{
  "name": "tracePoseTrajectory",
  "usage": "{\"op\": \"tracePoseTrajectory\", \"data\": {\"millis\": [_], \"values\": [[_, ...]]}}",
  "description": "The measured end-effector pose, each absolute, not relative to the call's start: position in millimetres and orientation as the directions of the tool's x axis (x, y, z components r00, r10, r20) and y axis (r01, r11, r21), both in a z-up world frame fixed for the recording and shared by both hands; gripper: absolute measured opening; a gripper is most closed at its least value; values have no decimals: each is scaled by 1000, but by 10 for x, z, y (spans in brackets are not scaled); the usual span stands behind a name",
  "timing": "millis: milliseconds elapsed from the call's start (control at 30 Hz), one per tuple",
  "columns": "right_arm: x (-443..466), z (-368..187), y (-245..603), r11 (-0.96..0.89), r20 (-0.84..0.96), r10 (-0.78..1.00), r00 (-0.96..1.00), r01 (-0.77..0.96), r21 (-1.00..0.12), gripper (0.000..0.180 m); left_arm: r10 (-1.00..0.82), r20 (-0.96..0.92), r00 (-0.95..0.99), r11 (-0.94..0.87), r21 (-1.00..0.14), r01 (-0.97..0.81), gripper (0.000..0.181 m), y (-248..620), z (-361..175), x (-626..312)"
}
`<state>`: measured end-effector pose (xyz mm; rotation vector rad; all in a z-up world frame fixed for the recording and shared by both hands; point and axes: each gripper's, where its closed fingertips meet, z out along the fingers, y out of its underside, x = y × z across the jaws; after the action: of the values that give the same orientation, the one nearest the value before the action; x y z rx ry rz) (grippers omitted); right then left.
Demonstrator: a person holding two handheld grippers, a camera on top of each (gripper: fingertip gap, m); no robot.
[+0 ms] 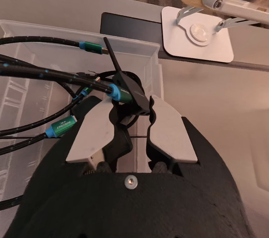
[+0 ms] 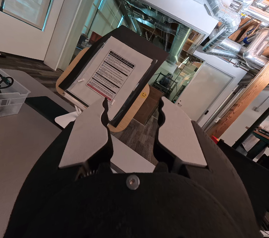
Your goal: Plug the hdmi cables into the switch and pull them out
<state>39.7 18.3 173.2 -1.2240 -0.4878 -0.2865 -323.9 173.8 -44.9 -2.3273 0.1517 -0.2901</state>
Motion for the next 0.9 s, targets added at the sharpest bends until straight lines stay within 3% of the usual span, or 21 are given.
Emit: {"op": "tracePoseTrajectory", "data": {"millis": [133,333,467,600,733,900], "values": [[330,1730,166,327,532,45,845,491,-807,66,-211,143,967,-690,-723,-43,30,1746,-457,-3259],[374,1706,191,307,553,16,833,522,-796,64,-293,309,905,-724,-689,1,16,1616,-396,-3261],[383,1717,185,313,549,13,836,518,-796,64,-330,270,905,-658,-753,-15,15,1535,-162,-3415],[387,1702,198,311,550,17,835,518,-797,64,-376,200,905,-499,-866,-16,15,1405,317,-3522],[353,1691,199,316,561,27,827,526,-790,63,-476,15,880,-241,-964,-114,15,1141,892,-3399],[173,1630,176,343,619,92,780,559,-755,63,-563,-253,786,40,-959,-280,15,729,1373,-2885]]}}
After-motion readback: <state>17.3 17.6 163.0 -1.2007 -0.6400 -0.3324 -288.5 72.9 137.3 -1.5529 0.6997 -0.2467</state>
